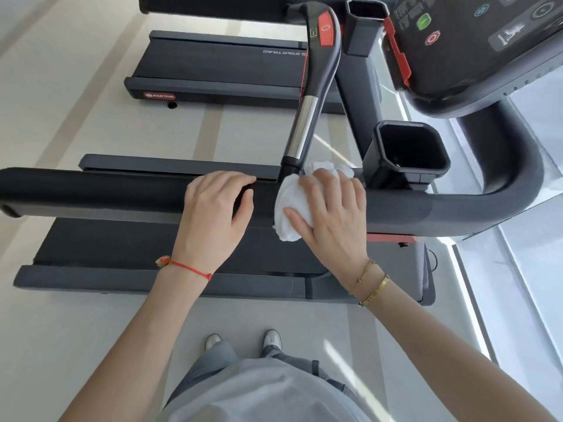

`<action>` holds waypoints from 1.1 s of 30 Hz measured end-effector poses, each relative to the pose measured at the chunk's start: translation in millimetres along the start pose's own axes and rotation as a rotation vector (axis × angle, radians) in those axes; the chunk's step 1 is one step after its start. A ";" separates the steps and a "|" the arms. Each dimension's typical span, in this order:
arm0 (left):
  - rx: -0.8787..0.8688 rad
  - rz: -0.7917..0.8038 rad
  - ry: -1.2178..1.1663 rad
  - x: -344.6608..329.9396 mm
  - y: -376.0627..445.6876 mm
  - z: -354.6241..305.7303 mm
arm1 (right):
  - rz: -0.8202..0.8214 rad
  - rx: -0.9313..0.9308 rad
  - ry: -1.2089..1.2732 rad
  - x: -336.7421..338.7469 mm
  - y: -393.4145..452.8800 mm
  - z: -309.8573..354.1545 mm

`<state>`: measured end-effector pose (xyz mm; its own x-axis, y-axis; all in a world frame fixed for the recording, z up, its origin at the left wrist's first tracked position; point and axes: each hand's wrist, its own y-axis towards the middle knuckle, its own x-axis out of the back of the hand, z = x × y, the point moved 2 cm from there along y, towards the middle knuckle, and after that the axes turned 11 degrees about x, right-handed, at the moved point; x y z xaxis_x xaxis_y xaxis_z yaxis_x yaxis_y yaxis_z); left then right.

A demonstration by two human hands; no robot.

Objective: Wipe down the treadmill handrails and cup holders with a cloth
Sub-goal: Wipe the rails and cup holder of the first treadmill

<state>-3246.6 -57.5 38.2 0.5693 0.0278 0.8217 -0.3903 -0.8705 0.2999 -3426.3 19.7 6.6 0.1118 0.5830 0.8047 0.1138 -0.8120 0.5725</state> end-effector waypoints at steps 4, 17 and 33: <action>0.055 -0.059 0.016 17.5 -5.6 28.6 | 0.025 0.075 0.025 -8.6 29.6 39.9; 0.235 -0.165 0.077 109.3 0.9 186.1 | 0.104 0.167 0.034 -40.3 132.8 184.5; 0.401 -0.204 0.049 236.3 -47.5 381.3 | 0.081 0.348 0.307 -82.4 252.6 397.5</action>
<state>-2817.7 -196.9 33.3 0.5669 0.2332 0.7901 0.0433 -0.9662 0.2541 -3014.4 -222.5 22.4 -0.1574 0.4402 0.8840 0.4472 -0.7663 0.4612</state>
